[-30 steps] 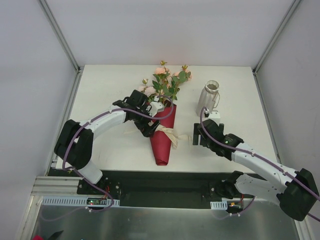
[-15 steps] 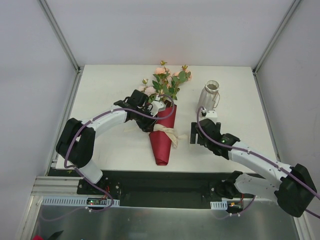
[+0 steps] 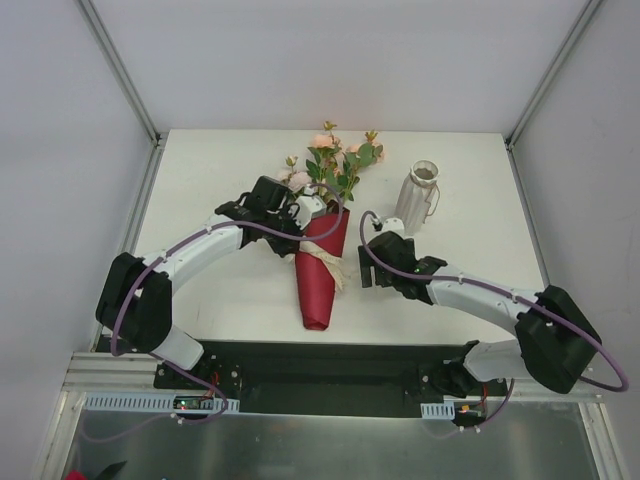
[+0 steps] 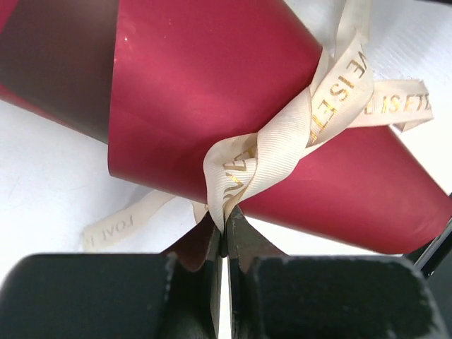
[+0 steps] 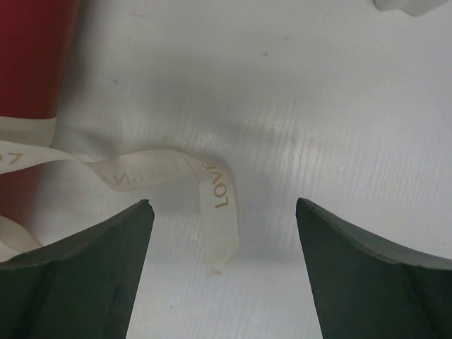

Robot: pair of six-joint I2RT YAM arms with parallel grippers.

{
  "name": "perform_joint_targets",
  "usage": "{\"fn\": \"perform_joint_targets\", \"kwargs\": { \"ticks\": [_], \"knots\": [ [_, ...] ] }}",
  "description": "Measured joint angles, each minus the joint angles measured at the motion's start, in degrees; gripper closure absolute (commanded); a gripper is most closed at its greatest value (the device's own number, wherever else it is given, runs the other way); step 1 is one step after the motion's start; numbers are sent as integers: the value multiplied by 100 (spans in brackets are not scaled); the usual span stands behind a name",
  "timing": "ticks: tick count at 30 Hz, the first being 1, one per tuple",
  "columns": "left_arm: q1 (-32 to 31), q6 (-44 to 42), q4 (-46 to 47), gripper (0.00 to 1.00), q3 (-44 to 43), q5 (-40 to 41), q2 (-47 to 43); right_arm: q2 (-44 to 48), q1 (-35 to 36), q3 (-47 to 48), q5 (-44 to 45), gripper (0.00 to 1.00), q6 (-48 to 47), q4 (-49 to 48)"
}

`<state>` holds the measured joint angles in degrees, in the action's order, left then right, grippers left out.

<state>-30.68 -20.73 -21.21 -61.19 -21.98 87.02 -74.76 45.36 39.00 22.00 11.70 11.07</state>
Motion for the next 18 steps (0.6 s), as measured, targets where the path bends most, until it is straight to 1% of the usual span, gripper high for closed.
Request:
{"fn": "perform_joint_targets", "kwargs": {
  "ticks": [8, 12, 13, 16, 17, 18],
  "knots": [
    [2, 22, -275, 100, -168, 166, -111, -645, 472, 90, -70, 9, -595, -413],
    [2, 11, -420, 95, -166, 284, -111, -734, 793, 90, -157, 7, -798, -546],
    [2, 11, -442, 89, -166, 304, -111, -734, 850, 90, -173, 7, -831, -570],
    [2, -4, -481, 78, -160, 308, -111, -739, 1023, 90, -181, 7, -944, -671],
    [2, -7, -479, 65, -146, 308, -111, -756, 1047, 90, -181, 7, -970, -730],
    [2, -11, -479, 59, -127, 308, -111, -800, 1054, 96, -175, 7, -990, -789]
  ]
}}
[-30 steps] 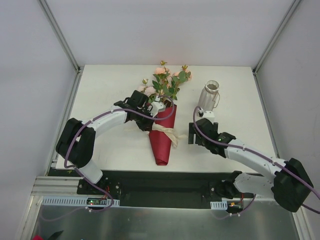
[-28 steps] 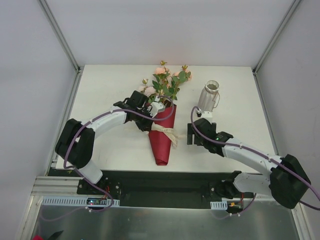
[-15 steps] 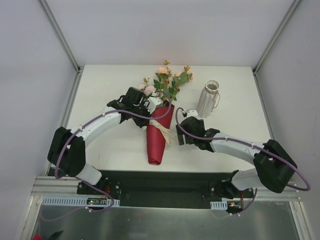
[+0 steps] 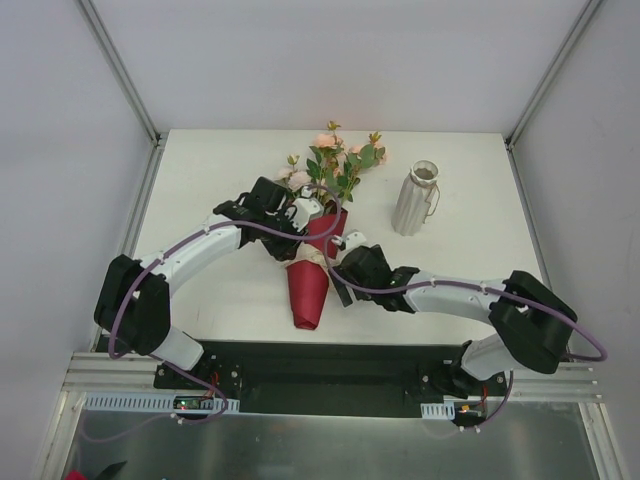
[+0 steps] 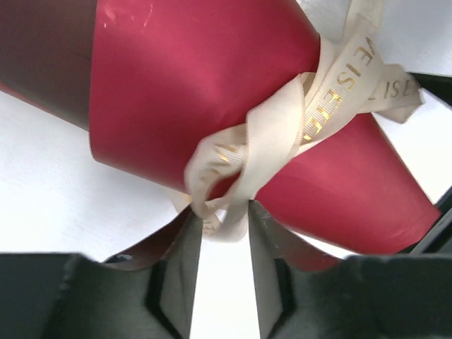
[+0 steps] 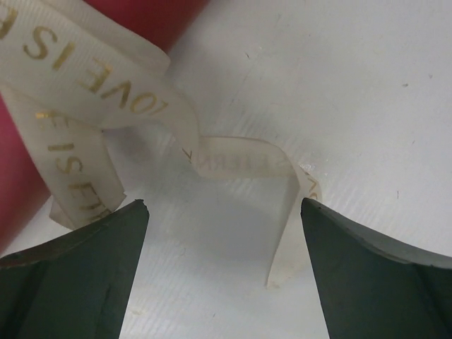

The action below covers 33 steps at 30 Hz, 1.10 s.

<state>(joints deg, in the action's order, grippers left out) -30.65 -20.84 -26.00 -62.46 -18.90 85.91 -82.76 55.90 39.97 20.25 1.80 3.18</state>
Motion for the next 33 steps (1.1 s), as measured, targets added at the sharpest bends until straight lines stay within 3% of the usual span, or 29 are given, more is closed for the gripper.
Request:
{"fn": "perform_joint_targets", "kwargs": {
  "ticks": [2, 4, 12, 15, 16, 19, 22, 23, 25, 28, 33],
  "knots": [
    [0, -9, -20, 39, 42, 0, 0, -190, 0, 74, 7, 9, -101, -76],
    [0, -48, -74, 33, 70, 0, 0, -470, -4, 216, 11, 10, -199, -151],
    [208, -90, -153, 29, 417, -39, -286, -1034, -2, 610, 35, 26, -509, -450],
    [374, -129, -205, 37, 588, -74, -354, -1034, -2, 610, 66, 42, -625, -466],
    [415, -133, -225, 48, 614, -98, -348, -1034, -2, 610, 81, 52, -649, -466],
    [448, -199, -249, 62, 616, -236, -273, -1021, -2, 608, 131, 69, -713, -463],
    [446, -225, -232, 76, 614, -389, -61, -951, -2, 573, 184, 84, -739, -463],
    [446, -229, -223, 89, 614, -426, 24, -914, -2, 553, 199, 87, -745, -457],
    [446, -216, -214, 100, 603, -485, 155, -831, -2, 516, 229, 94, -741, -431],
    [446, -219, -197, 100, 533, -503, 271, -660, -2, 496, 289, 99, -723, -367],
    [518, -210, -122, 100, 404, -501, 273, -155, -13, 380, 457, 99, -697, -243]
  ]
}}
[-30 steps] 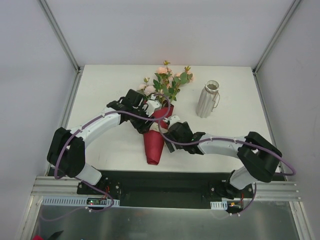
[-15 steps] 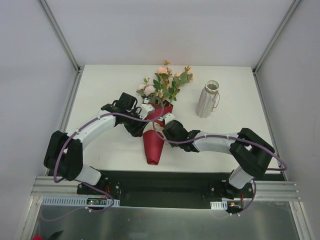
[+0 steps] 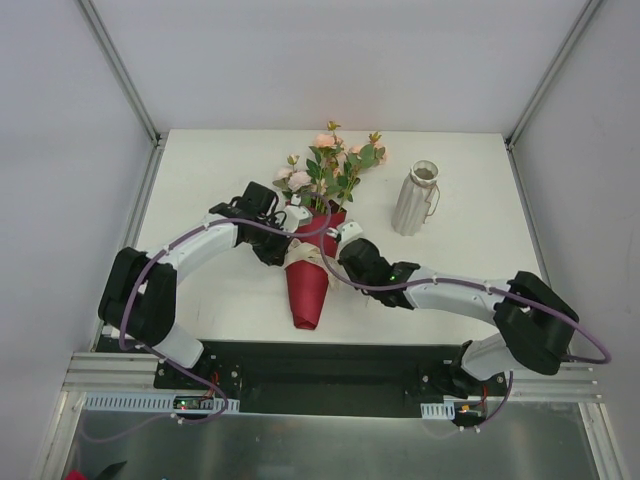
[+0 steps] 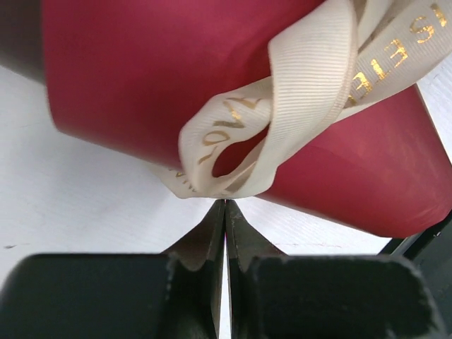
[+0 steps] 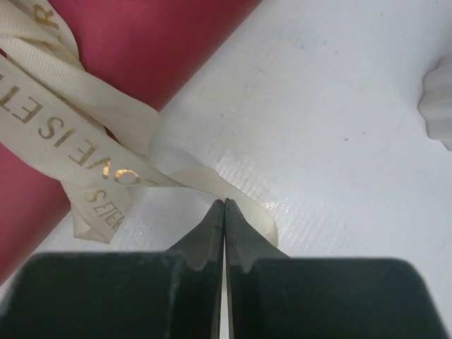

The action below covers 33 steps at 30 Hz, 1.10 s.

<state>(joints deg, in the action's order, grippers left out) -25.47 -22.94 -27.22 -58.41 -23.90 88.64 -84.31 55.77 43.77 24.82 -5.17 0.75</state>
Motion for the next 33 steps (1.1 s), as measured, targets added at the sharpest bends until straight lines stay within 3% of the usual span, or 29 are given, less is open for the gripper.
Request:
{"fn": "perform_joint_targets", "kwargs": {
  "ticks": [9, 10, 11, 12, 13, 14, 21, 27, 30, 31, 33],
  "knots": [
    [431, 68, 20, 100, -4, -11, -461, 623, -136, -306, 227, 99, 22, 96],
    [459, 68, 28, 96, 0, -35, -522, 688, -151, -339, 243, 99, 28, 127],
    [468, 66, 35, 63, 7, -61, -560, 756, -164, -378, 245, 99, 37, 149],
    [470, 44, 37, 45, 15, -136, -599, 820, -177, -417, 247, 99, 44, 160],
    [470, -22, 39, 31, 31, -201, -632, 907, -197, -463, 247, 99, 50, 181],
    [470, -59, 39, 24, 48, -304, -651, 951, -205, -487, 249, 99, 63, 195],
    [470, -442, -57, 21, 170, -973, -557, 1008, -212, -522, 289, 99, 153, 315],
    [470, -796, -57, 27, 155, -1349, -116, 1134, -212, -525, 306, 99, 197, 380],
    [470, -857, -66, 37, 85, -1416, 170, 1191, -212, -525, 306, 99, 225, 407],
    [470, -872, -70, 49, 46, -1456, 258, 1202, -212, -525, 308, 99, 240, 420],
    [470, -905, -76, 63, -31, -1504, 374, 1209, -212, -522, 306, 99, 262, 433]
  ]
}}
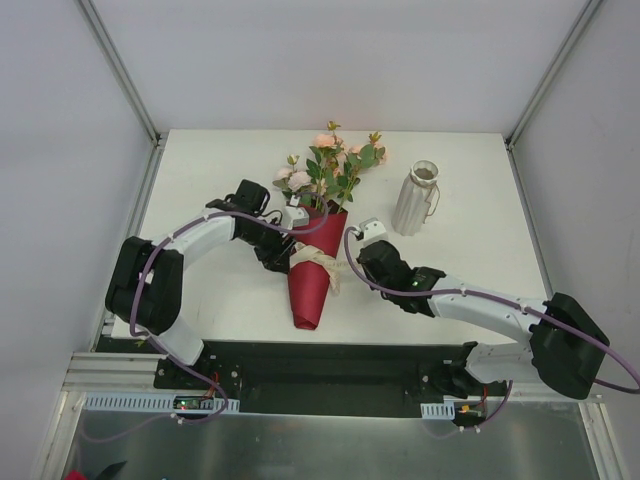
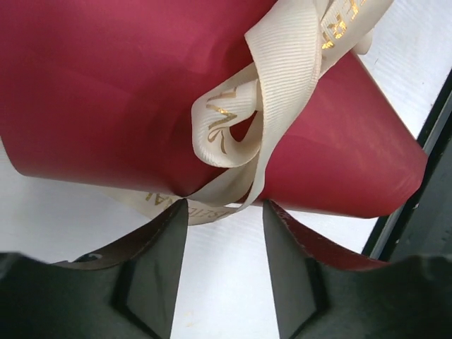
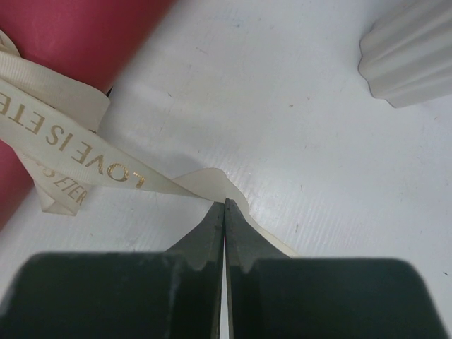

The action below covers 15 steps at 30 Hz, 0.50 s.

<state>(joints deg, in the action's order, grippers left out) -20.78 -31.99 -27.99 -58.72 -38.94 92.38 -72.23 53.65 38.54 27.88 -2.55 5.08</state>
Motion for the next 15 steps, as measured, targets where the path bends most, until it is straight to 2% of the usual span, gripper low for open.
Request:
{"fn": "perform_joint_targets", "kwargs": {
  "ticks": [1, 3, 4, 15],
  "knots": [
    [0, -13, 0, 80, -31, -7, 24, 2, 0, -2, 0, 99, 13, 4],
    [0, -11, 0, 97, -68, -9, 26, 2, 0, -2, -2, 99, 26, 20],
    [0, -37, -2, 100, -92, -11, 26, 2, 0, -2, -2, 99, 39, 31],
    [22, 22, 17, 100, -107, 116, -42, 37, 0, 0, 85, 99, 63, 166]
  ]
}}
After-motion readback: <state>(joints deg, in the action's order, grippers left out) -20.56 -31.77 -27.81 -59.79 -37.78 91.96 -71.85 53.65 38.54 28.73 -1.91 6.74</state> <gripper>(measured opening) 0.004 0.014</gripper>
